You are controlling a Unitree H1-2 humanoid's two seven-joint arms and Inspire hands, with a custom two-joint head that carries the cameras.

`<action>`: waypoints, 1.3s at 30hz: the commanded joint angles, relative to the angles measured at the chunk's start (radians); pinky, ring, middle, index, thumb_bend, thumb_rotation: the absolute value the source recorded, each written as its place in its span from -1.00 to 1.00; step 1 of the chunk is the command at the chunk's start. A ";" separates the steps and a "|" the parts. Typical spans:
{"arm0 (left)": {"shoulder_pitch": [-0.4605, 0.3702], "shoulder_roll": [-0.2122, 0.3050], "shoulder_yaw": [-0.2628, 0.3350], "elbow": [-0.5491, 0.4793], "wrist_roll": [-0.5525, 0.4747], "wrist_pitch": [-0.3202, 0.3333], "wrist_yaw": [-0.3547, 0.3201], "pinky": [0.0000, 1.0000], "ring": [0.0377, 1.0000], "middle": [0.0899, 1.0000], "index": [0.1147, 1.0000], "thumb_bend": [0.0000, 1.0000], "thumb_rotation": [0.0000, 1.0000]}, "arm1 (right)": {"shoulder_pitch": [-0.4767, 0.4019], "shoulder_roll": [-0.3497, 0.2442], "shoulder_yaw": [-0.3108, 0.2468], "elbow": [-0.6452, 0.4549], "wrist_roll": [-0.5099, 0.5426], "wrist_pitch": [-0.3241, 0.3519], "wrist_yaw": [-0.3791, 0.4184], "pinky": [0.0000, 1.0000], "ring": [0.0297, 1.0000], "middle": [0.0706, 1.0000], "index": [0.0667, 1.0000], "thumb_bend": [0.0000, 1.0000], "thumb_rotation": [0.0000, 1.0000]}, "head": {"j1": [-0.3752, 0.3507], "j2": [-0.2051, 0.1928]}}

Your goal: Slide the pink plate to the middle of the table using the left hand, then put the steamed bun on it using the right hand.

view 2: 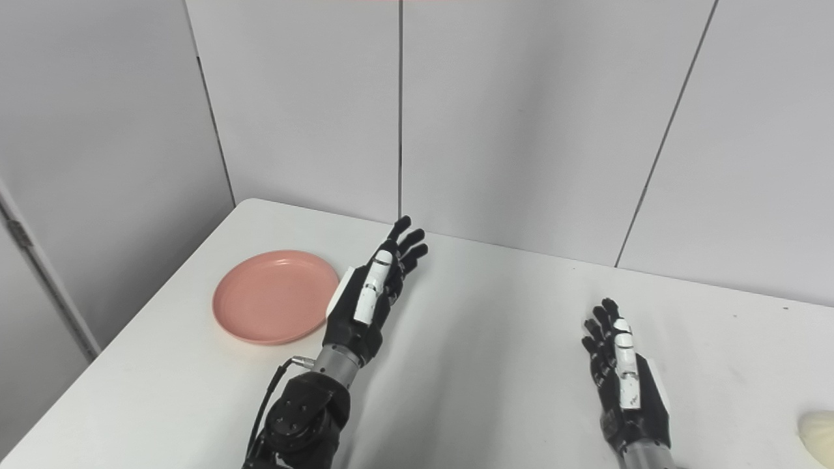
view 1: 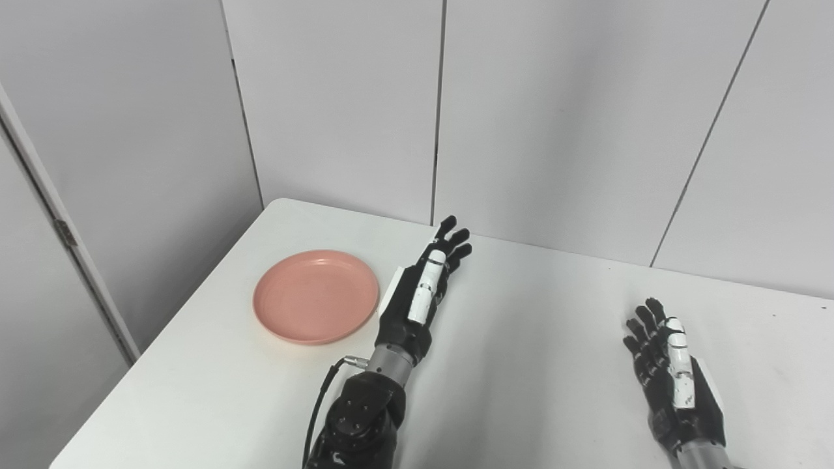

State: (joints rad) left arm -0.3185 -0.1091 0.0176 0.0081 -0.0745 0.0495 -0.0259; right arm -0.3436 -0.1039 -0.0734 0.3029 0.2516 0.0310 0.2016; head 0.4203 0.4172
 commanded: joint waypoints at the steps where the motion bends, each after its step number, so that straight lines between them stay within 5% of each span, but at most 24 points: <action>1: -0.021 0.013 0.010 -0.076 -0.012 -0.001 0.008 0.97 0.83 0.85 0.85 -0.04 1.00 | 0.047 -0.007 -0.009 0.053 0.003 0.050 -0.003 1.00 1.00 1.00 1.00 -0.52 1.00 | 0.003 0.002; 15: -0.026 0.039 0.087 -0.310 -0.016 0.064 0.086 0.86 0.79 0.80 0.79 -0.05 1.00 | 0.044 -0.028 -0.002 0.042 0.001 0.064 0.007 1.00 1.00 1.00 1.00 -0.51 1.00 | 0.053 0.019; 39: -0.049 0.178 0.363 -0.218 -0.142 -0.008 0.190 0.92 0.86 0.90 0.90 -0.06 1.00 | 0.059 -0.033 -0.009 -0.019 0.024 0.109 0.001 1.00 1.00 1.00 1.00 -0.56 1.00 | 0.085 0.039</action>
State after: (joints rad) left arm -0.3356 0.0426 0.3701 -0.1983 -0.1967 0.0842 0.1522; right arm -0.3234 -0.1349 -0.0775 0.2614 0.2688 0.0488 0.2140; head 0.5062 0.4556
